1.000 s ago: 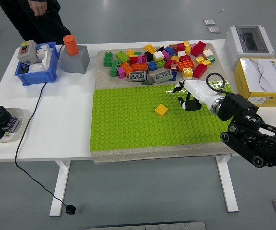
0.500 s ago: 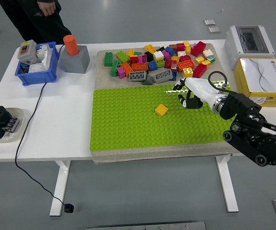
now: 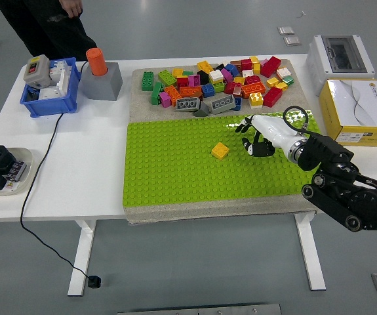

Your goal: Pick up the button,place it on the desk,press the button,press the button

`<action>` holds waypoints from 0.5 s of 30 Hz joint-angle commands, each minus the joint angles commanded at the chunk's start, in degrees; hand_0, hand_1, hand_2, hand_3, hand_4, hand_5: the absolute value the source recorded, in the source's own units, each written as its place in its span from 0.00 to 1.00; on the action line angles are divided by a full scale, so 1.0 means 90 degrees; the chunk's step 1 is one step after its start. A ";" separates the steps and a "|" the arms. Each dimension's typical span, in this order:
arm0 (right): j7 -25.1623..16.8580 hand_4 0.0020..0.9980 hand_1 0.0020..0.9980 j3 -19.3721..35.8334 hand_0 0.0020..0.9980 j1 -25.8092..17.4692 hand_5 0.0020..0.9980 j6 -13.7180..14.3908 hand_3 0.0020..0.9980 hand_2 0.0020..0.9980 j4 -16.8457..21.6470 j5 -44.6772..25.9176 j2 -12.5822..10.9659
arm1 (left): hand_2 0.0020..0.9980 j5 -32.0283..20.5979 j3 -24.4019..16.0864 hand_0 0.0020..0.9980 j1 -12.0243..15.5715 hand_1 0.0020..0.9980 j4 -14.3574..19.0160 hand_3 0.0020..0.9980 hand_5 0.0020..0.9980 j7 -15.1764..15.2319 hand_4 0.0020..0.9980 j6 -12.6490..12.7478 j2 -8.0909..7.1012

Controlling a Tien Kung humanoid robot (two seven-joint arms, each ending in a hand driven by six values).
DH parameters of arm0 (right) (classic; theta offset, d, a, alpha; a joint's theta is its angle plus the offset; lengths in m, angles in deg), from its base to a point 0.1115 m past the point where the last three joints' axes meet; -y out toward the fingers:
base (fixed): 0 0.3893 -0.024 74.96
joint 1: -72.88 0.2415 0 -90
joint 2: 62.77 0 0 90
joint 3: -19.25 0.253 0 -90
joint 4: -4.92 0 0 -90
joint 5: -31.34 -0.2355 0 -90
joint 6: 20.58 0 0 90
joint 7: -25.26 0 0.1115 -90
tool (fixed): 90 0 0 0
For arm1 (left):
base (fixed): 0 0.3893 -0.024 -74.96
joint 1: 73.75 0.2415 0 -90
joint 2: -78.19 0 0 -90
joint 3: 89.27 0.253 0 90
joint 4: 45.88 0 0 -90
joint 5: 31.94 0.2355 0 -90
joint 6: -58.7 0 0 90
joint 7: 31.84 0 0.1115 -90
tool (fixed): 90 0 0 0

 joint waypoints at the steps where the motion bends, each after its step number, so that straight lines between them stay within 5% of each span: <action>1: 0.0009 0.47 0.42 0.0060 0.31 0.0000 0.18 -0.0013 0.68 0.69 0.0004 0.0016 -0.0001 | 0.73 -0.0025 0.0004 0.68 0.0027 0.65 0.0000 0.78 0.56 -0.0070 0.76 -0.0069 0.0027; 6: 0.0042 0.51 0.43 0.0157 0.31 0.0018 0.21 -0.0038 0.67 0.70 0.0094 0.0160 -0.0022 | 0.71 -0.0186 0.0005 0.68 0.0125 0.66 0.0000 0.78 0.59 -0.0145 0.76 -0.0260 0.0122; 15: 0.0134 0.52 0.43 0.0993 0.31 -0.0177 0.23 0.0248 0.67 0.70 0.0418 0.0931 -0.0229 | 0.70 -0.0201 0.0047 0.67 0.0054 0.65 0.0000 0.77 0.57 0.0489 0.76 0.0002 0.0136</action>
